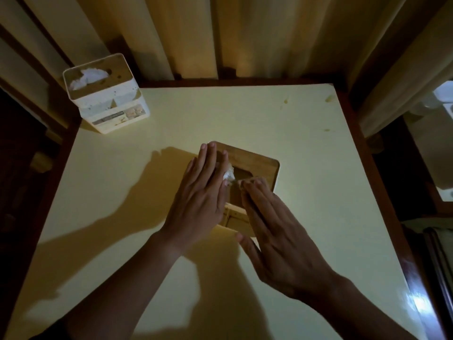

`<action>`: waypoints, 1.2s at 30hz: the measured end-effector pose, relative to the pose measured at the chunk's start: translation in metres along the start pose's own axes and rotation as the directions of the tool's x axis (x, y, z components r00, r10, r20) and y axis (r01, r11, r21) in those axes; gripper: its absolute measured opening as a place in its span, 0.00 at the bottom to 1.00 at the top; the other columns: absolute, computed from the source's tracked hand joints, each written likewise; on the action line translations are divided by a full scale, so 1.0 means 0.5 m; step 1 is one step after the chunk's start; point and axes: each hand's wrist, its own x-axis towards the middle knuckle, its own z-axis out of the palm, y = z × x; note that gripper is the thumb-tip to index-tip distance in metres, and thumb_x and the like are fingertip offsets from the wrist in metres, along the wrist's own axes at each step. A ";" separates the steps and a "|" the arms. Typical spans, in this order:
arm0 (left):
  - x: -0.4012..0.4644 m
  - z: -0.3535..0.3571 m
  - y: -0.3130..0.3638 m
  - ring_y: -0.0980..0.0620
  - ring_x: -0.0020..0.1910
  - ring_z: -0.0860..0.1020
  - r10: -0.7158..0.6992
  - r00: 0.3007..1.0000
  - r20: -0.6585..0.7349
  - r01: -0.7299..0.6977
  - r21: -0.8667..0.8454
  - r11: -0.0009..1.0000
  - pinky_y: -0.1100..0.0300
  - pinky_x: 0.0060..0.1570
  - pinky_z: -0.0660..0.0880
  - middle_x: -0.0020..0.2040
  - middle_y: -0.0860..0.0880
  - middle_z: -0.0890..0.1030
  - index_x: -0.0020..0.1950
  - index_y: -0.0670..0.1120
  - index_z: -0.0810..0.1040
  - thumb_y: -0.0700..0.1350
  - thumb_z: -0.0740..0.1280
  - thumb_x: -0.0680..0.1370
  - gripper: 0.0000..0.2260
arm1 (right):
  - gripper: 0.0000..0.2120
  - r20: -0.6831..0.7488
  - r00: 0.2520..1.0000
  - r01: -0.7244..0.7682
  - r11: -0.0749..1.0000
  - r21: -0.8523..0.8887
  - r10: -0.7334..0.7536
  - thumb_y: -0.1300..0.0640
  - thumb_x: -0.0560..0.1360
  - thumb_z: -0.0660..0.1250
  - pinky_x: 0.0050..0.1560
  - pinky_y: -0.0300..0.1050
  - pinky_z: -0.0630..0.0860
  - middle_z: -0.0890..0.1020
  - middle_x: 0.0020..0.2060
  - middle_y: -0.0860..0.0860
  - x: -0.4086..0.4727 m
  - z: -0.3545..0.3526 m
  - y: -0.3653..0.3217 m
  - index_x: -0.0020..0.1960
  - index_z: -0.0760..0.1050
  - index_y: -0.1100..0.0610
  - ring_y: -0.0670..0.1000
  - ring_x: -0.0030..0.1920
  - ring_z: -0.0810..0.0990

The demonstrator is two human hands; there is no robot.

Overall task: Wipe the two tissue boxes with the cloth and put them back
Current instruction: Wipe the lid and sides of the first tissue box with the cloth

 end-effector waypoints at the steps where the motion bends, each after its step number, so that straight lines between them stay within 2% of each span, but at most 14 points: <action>1: 0.001 0.000 0.000 0.44 0.84 0.47 -0.002 1.000 0.001 0.002 -0.009 1.000 0.43 0.80 0.54 0.84 0.41 0.52 0.83 0.40 0.55 0.48 0.50 0.87 0.25 | 0.33 0.009 1.000 0.018 1.000 -0.003 -0.018 0.47 0.87 0.61 0.82 0.61 0.65 0.65 0.82 0.66 -0.008 -0.001 -0.004 0.81 0.63 0.71 0.63 0.84 0.61; 3: 0.000 0.000 0.000 0.44 0.84 0.47 -0.005 1.000 0.006 0.005 -0.016 1.000 0.43 0.80 0.54 0.84 0.41 0.52 0.84 0.41 0.55 0.48 0.50 0.88 0.25 | 0.32 0.012 1.000 0.026 0.999 -0.043 -0.025 0.47 0.87 0.60 0.79 0.62 0.68 0.66 0.81 0.67 -0.005 -0.002 0.012 0.81 0.64 0.70 0.64 0.83 0.64; 5: 0.000 0.003 -0.003 0.44 0.84 0.47 0.002 1.000 0.006 -0.002 -0.012 1.000 0.43 0.80 0.54 0.84 0.41 0.52 0.84 0.41 0.55 0.48 0.50 0.88 0.24 | 0.33 0.005 1.000 -0.010 0.996 -0.090 0.010 0.45 0.88 0.56 0.79 0.63 0.68 0.67 0.80 0.68 0.027 0.000 0.048 0.80 0.64 0.71 0.66 0.81 0.67; 7: 0.001 0.003 -0.004 0.44 0.84 0.47 0.010 1.000 0.009 -0.009 -0.021 1.000 0.43 0.80 0.54 0.84 0.41 0.52 0.84 0.42 0.55 0.48 0.50 0.88 0.24 | 0.36 0.026 0.997 -0.070 0.992 -0.104 0.073 0.40 0.88 0.49 0.81 0.62 0.65 0.66 0.81 0.68 0.070 -0.003 0.080 0.82 0.63 0.70 0.65 0.82 0.65; 9: 0.002 0.002 -0.004 0.44 0.84 0.47 0.005 1.000 0.005 -0.005 -0.028 1.000 0.43 0.80 0.54 0.84 0.41 0.52 0.84 0.41 0.56 0.47 0.50 0.88 0.24 | 0.38 0.034 0.995 -0.095 0.991 -0.097 0.099 0.39 0.88 0.46 0.84 0.59 0.61 0.65 0.81 0.67 0.094 -0.006 0.092 0.83 0.61 0.69 0.63 0.84 0.62; 12: 0.004 0.004 -0.002 0.44 0.84 0.47 -0.001 1.000 -0.011 0.001 -0.018 1.000 0.43 0.80 0.53 0.84 0.41 0.52 0.83 0.41 0.56 0.47 0.50 0.88 0.24 | 0.37 0.020 0.994 -0.103 0.992 -0.072 0.105 0.40 0.87 0.51 0.85 0.53 0.56 0.64 0.82 0.67 0.066 -0.005 0.055 0.83 0.61 0.69 0.64 0.84 0.62; 16: 0.004 0.006 -0.004 0.44 0.84 0.47 0.000 1.000 -0.013 -0.001 -0.022 1.000 0.43 0.80 0.54 0.84 0.41 0.52 0.84 0.41 0.56 0.47 0.50 0.88 0.24 | 0.35 0.033 0.999 -0.002 1.000 -0.030 0.003 0.44 0.86 0.61 0.83 0.57 0.63 0.65 0.82 0.66 -0.008 -0.001 -0.018 0.82 0.63 0.69 0.63 0.84 0.62; 18: 0.005 0.006 -0.004 0.44 0.84 0.47 0.002 1.000 -0.006 -0.002 -0.024 1.000 0.43 0.80 0.53 0.84 0.41 0.52 0.84 0.41 0.56 0.47 0.50 0.88 0.24 | 0.33 0.036 0.999 0.033 0.999 -0.036 -0.032 0.46 0.86 0.62 0.81 0.60 0.67 0.66 0.81 0.66 -0.012 -0.002 -0.005 0.82 0.64 0.69 0.63 0.83 0.64; 21: 0.004 0.005 -0.004 0.44 0.84 0.47 0.002 1.000 -0.007 -0.002 -0.018 1.000 0.43 0.80 0.53 0.84 0.41 0.52 0.84 0.42 0.56 0.47 0.51 0.88 0.24 | 0.30 -0.022 1.000 0.012 0.998 -0.060 -0.013 0.51 0.87 0.61 0.77 0.64 0.70 0.68 0.79 0.69 0.026 0.003 0.059 0.80 0.65 0.72 0.67 0.80 0.69; 25: 0.005 0.002 -0.005 0.44 0.84 0.46 0.011 1.000 0.008 -0.011 -0.020 1.000 0.43 0.81 0.52 0.84 0.41 0.51 0.84 0.42 0.56 0.47 0.51 0.88 0.24 | 0.29 -0.034 0.999 -0.013 0.998 -0.060 0.011 0.50 0.89 0.57 0.77 0.67 0.70 0.68 0.79 0.71 0.095 0.001 0.118 0.78 0.66 0.74 0.68 0.81 0.67; 28: 0.005 0.000 -0.004 0.44 0.84 0.46 0.011 1.000 0.018 -0.011 -0.024 1.000 0.43 0.81 0.52 0.84 0.41 0.51 0.84 0.42 0.55 0.47 0.50 0.88 0.24 | 0.32 -0.029 0.999 -0.034 0.999 -0.021 0.033 0.48 0.88 0.55 0.78 0.67 0.69 0.67 0.79 0.71 0.080 -0.005 0.090 0.78 0.65 0.74 0.69 0.81 0.67; 31: 0.012 -0.003 -0.012 0.43 0.84 0.47 0.049 0.998 0.025 -0.049 -0.022 0.999 0.44 0.81 0.52 0.84 0.40 0.52 0.84 0.42 0.56 0.47 0.50 0.88 0.24 | 0.32 -0.007 1.000 0.010 1.000 -0.016 -0.010 0.49 0.86 0.61 0.79 0.64 0.68 0.69 0.78 0.70 0.024 -0.011 0.021 0.78 0.67 0.73 0.68 0.80 0.68; 33: 0.028 -0.008 -0.029 0.43 0.84 0.47 0.131 0.990 0.060 -0.130 -0.029 0.991 0.43 0.81 0.52 0.84 0.40 0.52 0.84 0.42 0.56 0.46 0.50 0.88 0.24 | 0.32 0.057 0.996 0.068 0.996 -0.054 -0.064 0.54 0.82 0.68 0.80 0.62 0.67 0.68 0.79 0.69 0.001 -0.011 -0.001 0.79 0.67 0.72 0.67 0.81 0.66; 36: 0.059 -0.020 -0.051 0.43 0.84 0.47 0.248 0.962 0.117 -0.246 -0.033 0.969 0.43 0.81 0.52 0.84 0.41 0.51 0.84 0.42 0.56 0.46 0.51 0.88 0.24 | 0.32 0.093 0.989 0.128 0.987 -0.093 -0.119 0.68 0.78 0.72 0.81 0.59 0.66 0.67 0.80 0.67 0.003 -0.015 0.014 0.80 0.66 0.69 0.65 0.82 0.65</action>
